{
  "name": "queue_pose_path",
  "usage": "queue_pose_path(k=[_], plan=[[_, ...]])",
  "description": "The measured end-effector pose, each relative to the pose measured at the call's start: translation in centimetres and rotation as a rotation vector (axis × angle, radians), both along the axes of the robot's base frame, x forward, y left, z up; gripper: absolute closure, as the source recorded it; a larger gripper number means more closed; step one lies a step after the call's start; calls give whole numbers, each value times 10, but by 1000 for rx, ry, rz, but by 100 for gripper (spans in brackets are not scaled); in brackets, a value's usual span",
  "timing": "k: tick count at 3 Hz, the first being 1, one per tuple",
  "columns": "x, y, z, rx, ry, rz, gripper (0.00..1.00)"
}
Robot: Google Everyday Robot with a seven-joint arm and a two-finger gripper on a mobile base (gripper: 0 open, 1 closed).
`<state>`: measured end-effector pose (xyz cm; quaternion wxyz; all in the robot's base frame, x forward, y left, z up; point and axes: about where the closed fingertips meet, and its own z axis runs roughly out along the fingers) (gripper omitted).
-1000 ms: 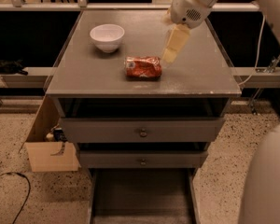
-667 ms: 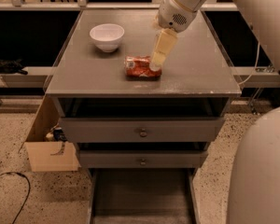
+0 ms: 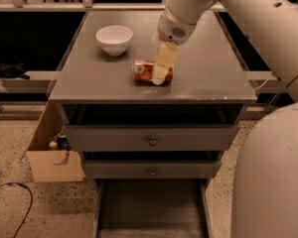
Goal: Place coke can into bottom drawer
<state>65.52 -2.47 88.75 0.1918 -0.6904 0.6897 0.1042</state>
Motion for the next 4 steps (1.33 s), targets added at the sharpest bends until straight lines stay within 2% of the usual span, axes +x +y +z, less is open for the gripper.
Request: queue_pose_path(k=[2,3,4], plan=[[7,-16,-28,-41,18,-22,0],[8,-16,-30,-43,19,-22,0],[6,-9,-50,-55,46,-9,0]])
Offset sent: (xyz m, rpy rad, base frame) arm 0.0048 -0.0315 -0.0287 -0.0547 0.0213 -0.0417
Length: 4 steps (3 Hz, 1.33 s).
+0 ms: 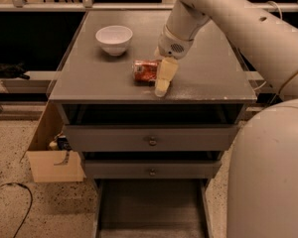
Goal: Place coke can into bottom drawer
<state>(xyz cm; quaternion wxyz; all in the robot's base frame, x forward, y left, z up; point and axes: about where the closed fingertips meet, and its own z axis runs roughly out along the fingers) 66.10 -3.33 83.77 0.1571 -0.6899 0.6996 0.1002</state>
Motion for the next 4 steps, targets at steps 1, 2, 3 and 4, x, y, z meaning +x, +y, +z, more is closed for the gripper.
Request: queue_pose_path(k=[1,2,3,4], plan=[[-4,3,-14,-9,23,7,3],[-4,3,-15,-9,23,7,27],[-4,3,-15,-9,23,7,49],[-4,3,-15,-9,23,7,72]])
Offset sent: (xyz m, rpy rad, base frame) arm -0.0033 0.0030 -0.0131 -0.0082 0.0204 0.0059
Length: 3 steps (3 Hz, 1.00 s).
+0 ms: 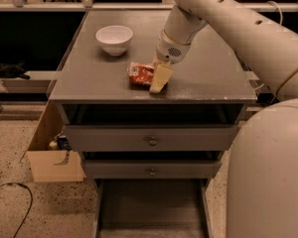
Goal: Place coke can into bottom drawer
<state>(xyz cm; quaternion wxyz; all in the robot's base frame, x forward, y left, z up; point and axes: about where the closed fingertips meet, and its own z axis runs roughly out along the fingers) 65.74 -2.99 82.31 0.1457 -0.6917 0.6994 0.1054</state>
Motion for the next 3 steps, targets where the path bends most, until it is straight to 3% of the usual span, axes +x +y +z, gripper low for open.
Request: queue_pose_path(k=[1,3], plan=[[0,0,0,0,0,0,95],[0,0,0,0,0,0,100]])
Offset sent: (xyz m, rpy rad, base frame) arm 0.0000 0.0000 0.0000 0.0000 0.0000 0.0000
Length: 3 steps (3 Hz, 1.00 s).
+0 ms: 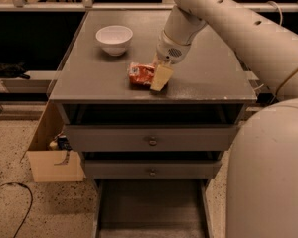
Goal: Place coke can into bottom drawer
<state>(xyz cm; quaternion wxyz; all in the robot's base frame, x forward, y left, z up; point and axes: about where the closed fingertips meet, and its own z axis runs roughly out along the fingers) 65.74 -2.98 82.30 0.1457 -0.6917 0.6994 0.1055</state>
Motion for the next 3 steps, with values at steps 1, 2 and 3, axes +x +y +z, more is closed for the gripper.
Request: queue_pose_path(k=[1,2,3], plan=[[2,-1,6,14,1,-7,100],[5,-9,23,15,-23,-19,100],[-3,-45,61,-8,-80,-63,100]])
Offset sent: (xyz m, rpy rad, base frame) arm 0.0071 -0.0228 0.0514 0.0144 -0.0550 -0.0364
